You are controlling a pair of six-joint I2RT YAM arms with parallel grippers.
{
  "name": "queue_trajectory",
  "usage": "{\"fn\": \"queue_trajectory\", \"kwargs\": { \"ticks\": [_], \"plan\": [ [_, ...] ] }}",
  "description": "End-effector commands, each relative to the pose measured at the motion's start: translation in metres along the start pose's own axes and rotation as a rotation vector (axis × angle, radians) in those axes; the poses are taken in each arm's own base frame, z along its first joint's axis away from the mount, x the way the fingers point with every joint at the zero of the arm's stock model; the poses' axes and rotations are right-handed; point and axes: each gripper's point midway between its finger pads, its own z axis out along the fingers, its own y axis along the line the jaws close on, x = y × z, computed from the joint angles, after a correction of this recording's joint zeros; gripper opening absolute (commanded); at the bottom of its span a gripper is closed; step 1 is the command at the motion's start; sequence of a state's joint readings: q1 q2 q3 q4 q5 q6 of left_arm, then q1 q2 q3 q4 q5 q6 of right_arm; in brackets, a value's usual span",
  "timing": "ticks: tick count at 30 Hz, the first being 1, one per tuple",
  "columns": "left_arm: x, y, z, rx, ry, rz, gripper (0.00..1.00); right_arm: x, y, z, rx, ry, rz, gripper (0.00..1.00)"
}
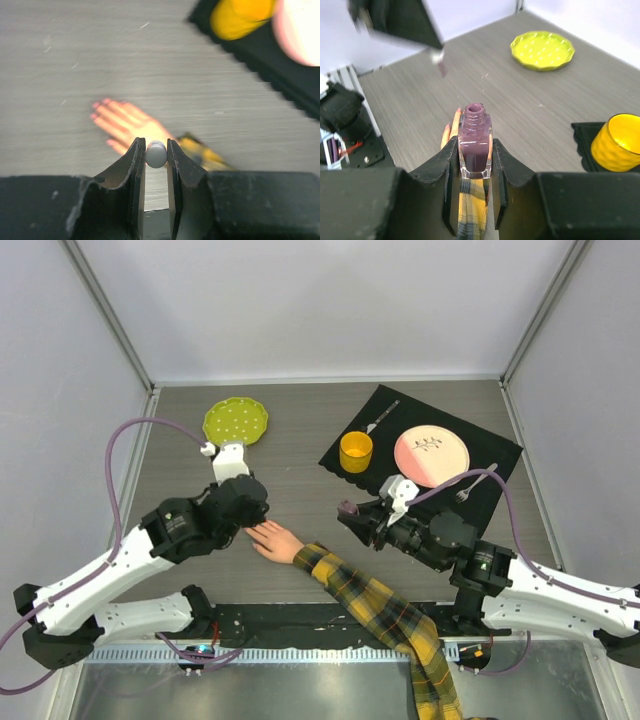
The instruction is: Paint the nails
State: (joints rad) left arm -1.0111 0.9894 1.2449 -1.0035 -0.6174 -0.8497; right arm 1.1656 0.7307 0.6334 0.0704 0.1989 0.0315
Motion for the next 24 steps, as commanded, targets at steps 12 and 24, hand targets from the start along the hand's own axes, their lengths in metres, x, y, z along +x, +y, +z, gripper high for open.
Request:
{"fn": "queue_trajectory", "kwargs": {
  "ticks": [12,24],
  "plan": [
    [0.081,0.101,0.035,-0.298,-0.077,-0.232,0.00,-0.023,-0.025,0.000,0.133,-0.118,0.005,0.01],
    [0.111,0.103,0.061,-0.308,-0.053,-0.253,0.00,-0.023,-0.030,0.006,0.125,-0.108,-0.002,0.01]
  ]
}}
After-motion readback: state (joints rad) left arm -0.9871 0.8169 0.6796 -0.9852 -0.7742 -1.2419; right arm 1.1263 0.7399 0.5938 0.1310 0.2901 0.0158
